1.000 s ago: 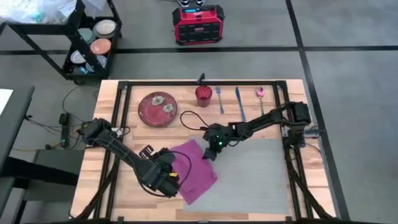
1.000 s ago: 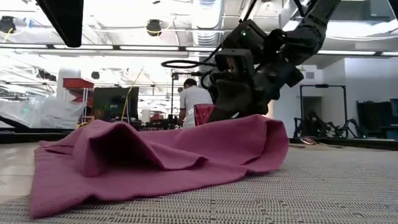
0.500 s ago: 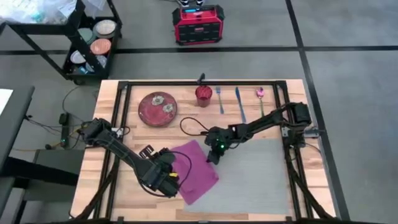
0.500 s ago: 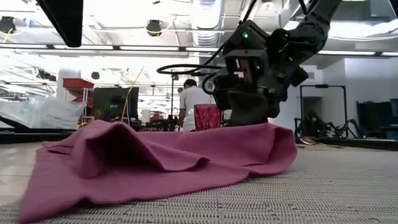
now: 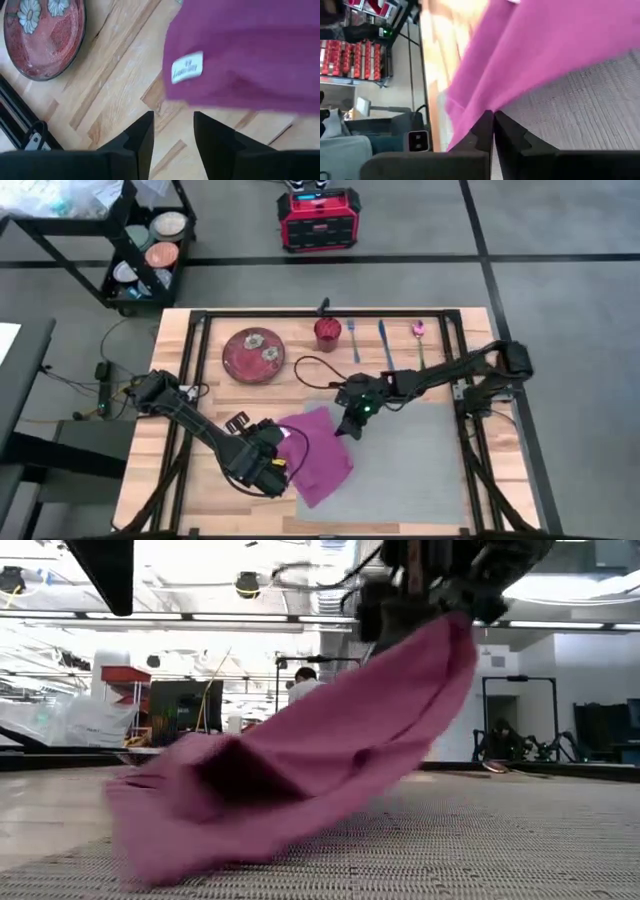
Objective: Set table place
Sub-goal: Fold the purple napkin
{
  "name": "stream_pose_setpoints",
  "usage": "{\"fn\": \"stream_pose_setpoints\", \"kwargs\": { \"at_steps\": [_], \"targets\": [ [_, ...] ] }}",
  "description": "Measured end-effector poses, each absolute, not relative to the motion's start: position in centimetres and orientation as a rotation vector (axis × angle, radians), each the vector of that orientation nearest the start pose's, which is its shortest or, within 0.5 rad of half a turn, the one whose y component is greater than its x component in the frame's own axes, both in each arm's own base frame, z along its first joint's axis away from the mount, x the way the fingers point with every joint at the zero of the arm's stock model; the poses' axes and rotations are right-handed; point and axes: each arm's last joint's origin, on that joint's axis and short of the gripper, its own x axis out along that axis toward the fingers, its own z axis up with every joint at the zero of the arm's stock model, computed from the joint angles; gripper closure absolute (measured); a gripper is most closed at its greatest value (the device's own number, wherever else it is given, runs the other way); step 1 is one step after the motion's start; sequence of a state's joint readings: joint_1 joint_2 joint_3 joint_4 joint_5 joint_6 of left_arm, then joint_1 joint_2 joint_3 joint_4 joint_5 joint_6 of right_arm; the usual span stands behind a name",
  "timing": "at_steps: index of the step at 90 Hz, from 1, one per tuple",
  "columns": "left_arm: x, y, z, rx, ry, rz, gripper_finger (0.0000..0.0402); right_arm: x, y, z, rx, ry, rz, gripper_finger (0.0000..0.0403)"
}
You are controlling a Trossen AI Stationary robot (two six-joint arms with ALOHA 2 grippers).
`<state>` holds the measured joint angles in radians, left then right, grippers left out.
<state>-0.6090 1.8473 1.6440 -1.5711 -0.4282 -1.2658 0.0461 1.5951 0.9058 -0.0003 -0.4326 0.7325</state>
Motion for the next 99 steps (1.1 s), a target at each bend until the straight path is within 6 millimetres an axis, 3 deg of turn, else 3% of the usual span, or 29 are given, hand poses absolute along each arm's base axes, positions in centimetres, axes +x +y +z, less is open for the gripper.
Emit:
{"fn": "stream_pose_setpoints", "kwargs": {
  "at_steps": [34, 50, 64, 79, 87, 99],
  "targets": [
    [27.5, -17.4, 27.5, -0.057, 1.273, 0.735, 0.0283, 25.7, 5.6, 26.2, 0.744, 0.822, 0.038, 0.0403],
    [27.6, -17.3, 27.5, -0.013, 1.278, 0.711, 0.0283, 24.3, 7.1, 29.2, 0.717, 0.769, 0.038, 0.0403],
    [27.6, -17.0, 27.3, 0.031, 1.28, 0.706, 0.0283, 26.4, 7.0, 30.7, 0.664, 0.749, 0.054, 0.0403],
    [27.2, -16.8, 26.1, 0.039, 1.311, 0.738, 0.0283, 31.5, 6.2, 31.3, 0.589, 0.772, 0.172, 0.0403],
    [26.8, -17.1, 25.5, 0.019, 1.345, 0.751, 0.0283, 34.0, 6.4, 32.6, 0.53, 0.761, 0.254, 0.0403],
    [26.2, -17.9, 25.3, 0.022, 1.363, 0.728, 0.0283, 34.5, 7.1, 35.6, 0.411, 0.755, 0.288, 0.0403]
  ]
}}
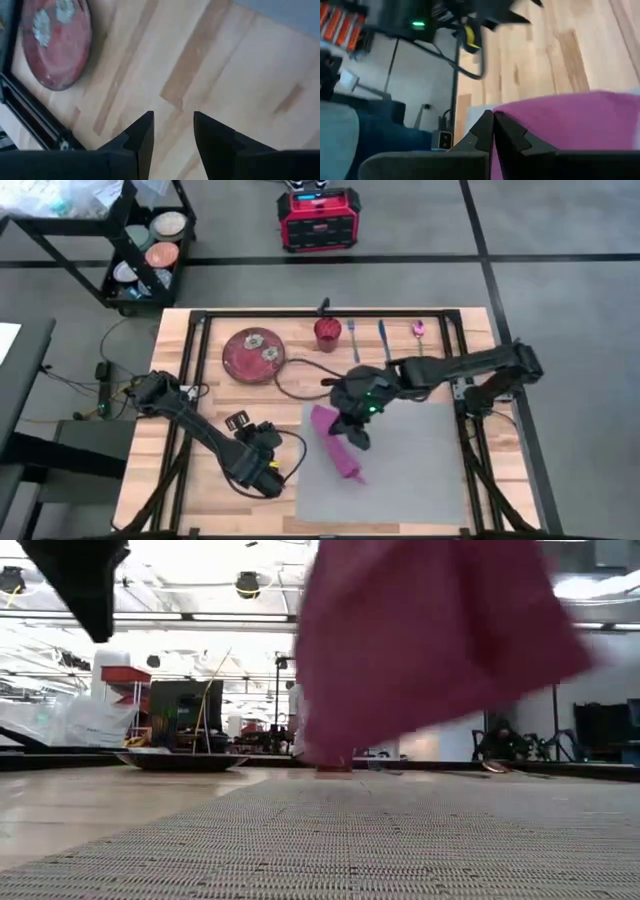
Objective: Set table place
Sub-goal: Fold the purple napkin
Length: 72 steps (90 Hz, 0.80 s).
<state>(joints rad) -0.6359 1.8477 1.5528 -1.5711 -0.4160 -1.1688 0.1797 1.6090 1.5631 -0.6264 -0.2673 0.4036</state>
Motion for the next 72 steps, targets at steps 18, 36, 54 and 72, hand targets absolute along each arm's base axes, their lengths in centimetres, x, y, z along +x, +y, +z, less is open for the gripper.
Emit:
{"fn": "stream_pose_setpoints", "kwargs": {
  "at_steps": [18, 36, 54, 72],
  "targets": [
    [25.9, -18.2, 25.4, -0.005, 1.346, 0.743, 0.0283, 30.9, 6.9, 37.7, 0.329, 0.859, 0.15, 0.0403],
    [25.9, -18.2, 25.4, -0.034, 1.333, 0.764, 0.0283, 25.3, 6.0, 34.2, 0.298, 1.33, -0.151, 0.0403],
    [25.9, -18.1, 25.4, -0.072, 1.308, 0.8, 0.0283, 21.7, 5.5, 29.7, 0.273, 1.677, -0.109, 0.04],
    [26.1, -18.1, 25.5, -0.144, 1.217, 0.866, 0.0283, 20.2, 5.2, 26.8, 0.221, 1.775, -0.09, 0.0375]
  ]
}}
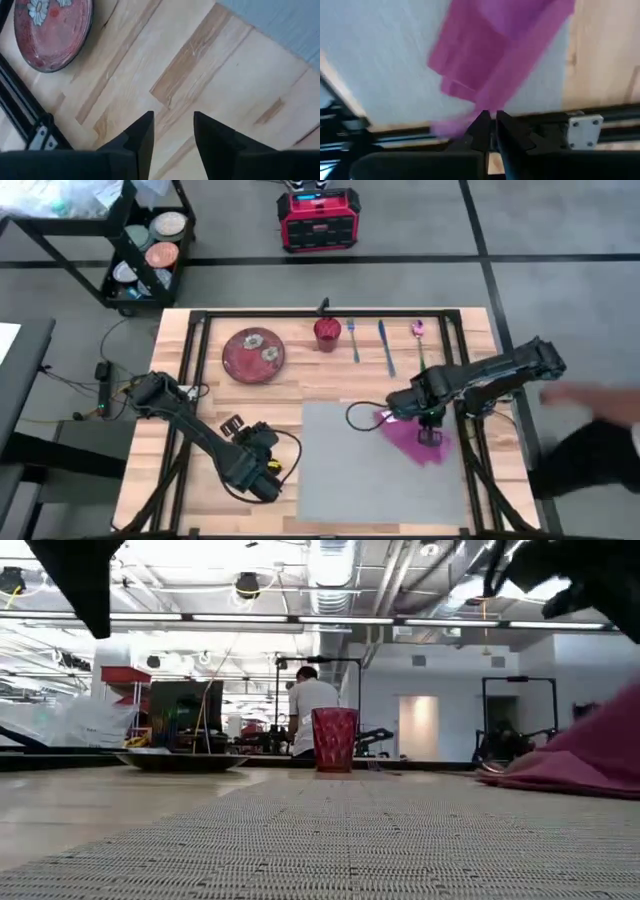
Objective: Set table place
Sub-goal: Fold the purple napkin
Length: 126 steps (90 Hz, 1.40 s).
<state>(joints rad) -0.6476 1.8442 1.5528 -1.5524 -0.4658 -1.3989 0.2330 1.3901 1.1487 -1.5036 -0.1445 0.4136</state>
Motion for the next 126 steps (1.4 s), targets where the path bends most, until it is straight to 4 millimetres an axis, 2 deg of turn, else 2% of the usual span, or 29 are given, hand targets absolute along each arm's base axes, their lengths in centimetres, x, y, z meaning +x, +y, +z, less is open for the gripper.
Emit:
{"fn": "stream_pose_setpoints", "kwargs": {
  "at_steps": [17, 27, 35, 42, 55, 63, 71, 94, 108, 126],
  "targets": [
    [26.2, -18.1, 25.5, -0.15, 1.192, 0.882, 0.0283, 20.7, 5.3, 26.3, 0.248, 1.688, -0.067, 0.0399],
    [26.5, -17.6, 25.5, -0.165, 1.158, 0.912, 0.0283, 20.4, 5.1, 26.4, 0.2, 1.678, -0.097, 0.0382],
    [27.3, -16.5, 25.6, -0.169, 1.101, 0.957, 0.0283, 20.0, 5.0, 25.8, 0.219, 1.642, -0.088, 0.036],
    [28.0, -15.2, 25.6, -0.157, 1.103, 0.976, 0.0283, 19.1, 5.2, 24.4, 0.256, 1.649, -0.078, 0.034],
    [29.4, -13.5, 25.5, -0.11, 1.146, 0.928, 0.0283, 15.9, 5.5, 21.4, 0.311, 1.681, -0.107, 0.0306],
    [30.1, -12.7, 25.5, -0.088, 1.162, 0.892, 0.0283, 14.9, 5.8, 19.9, 0.369, 1.64, -0.131, 0.029],
    [30.7, -12.0, 25.4, -0.086, 1.165, 0.873, 0.0283, 14.4, 5.9, 19.3, 0.392, 1.588, -0.136, 0.028],
    [32.9, -10.1, 25.3, -0.103, 1.123, 0.794, 0.0283, 13.6, 6.5, 17.7, 0.252, 1.54, -0.084, 0.0278],
    [33.1, -9.8, 25.3, -0.133, 1.112, 0.815, 0.0283, 12.7, 7.1, 16.6, 0.123, 1.518, -0.107, 0.0278],
    [33.1, -9.8, 25.3, -0.172, 1.096, 0.84, 0.0283, 12.1, 8.5, 17.0, -0.033, 1.427, -0.083, 0.0278]
  ]
}}
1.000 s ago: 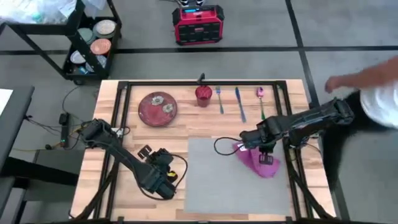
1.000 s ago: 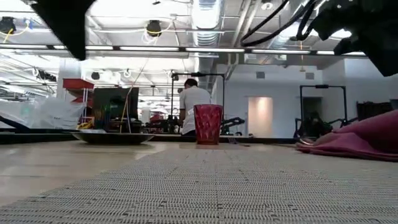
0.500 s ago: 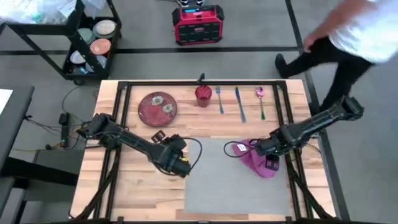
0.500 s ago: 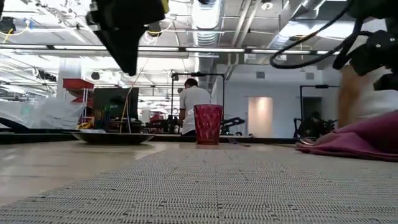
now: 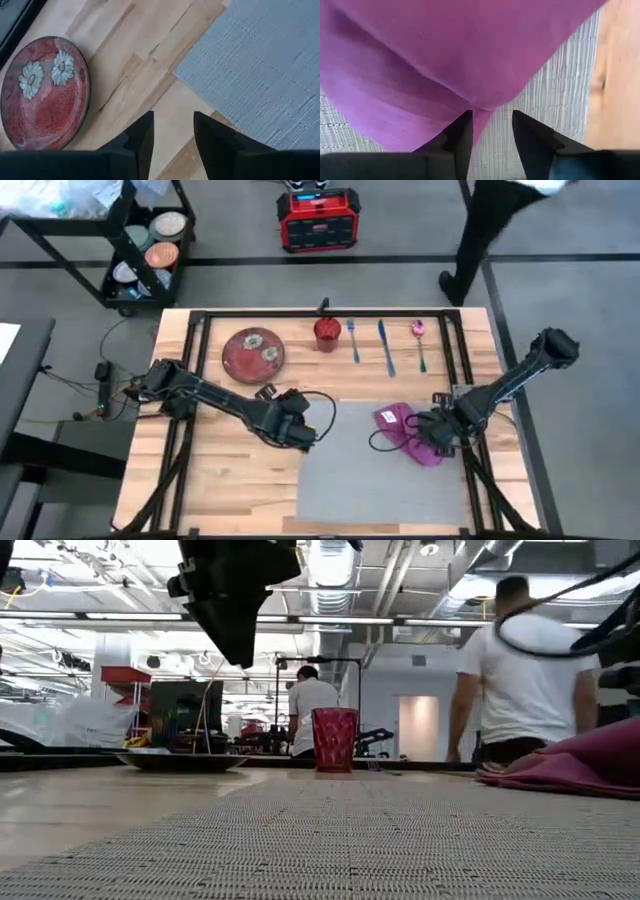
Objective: Set table place
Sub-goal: Fold the purple napkin
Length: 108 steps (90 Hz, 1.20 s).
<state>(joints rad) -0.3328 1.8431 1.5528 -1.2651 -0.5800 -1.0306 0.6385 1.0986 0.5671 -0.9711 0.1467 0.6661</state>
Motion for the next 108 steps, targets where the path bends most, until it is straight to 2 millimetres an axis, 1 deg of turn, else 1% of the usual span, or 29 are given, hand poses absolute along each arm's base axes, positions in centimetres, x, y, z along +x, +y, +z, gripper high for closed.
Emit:
{"fn": "stream_pose_setpoints", "kwargs": {
  "at_steps": [17, 30, 50, 71, 81, 94, 108],
  "targets": [
    [33.1, -9.8, 25.3, -0.217, 1.074, 0.868, 0.0283, 11.7, 9.9, 17.1, -0.051, 1.358, -0.029, 0.0278],
    [33.0, -9.8, 25.3, -0.218, 1.074, 0.868, 0.0283, 11.2, 10.5, 17.1, -0.032, 1.353, -0.045, 0.0278],
    [33.1, -9.8, 25.3, -0.248, 1.059, 0.887, 0.0283, 11.3, 10.4, 17.2, -0.035, 1.279, -0.13, 0.0278],
    [33.1, -9.8, 25.3, -0.234, 1.065, 0.878, 0.0283, 12.0, 10.4, 17.3, 0.015, 1.23, -0.139, 0.0278],
    [33.1, -9.8, 25.3, -0.234, 1.065, 0.878, 0.0283, 12.2, 10.2, 17.2, 0.008, 1.206, -0.171, 0.0279],
    [33.1, -9.8, 25.3, -0.233, 1.066, 0.878, 0.0283, 12.5, 10.0, 16.5, -0.026, 1.248, -0.23, 0.0292],
    [33.0, -10.1, 25.3, -0.228, 1.067, 0.87, 0.0283, 13.0, 10.4, 15.3, -0.054, 1.289, -0.264, 0.0308]
  ]
}}
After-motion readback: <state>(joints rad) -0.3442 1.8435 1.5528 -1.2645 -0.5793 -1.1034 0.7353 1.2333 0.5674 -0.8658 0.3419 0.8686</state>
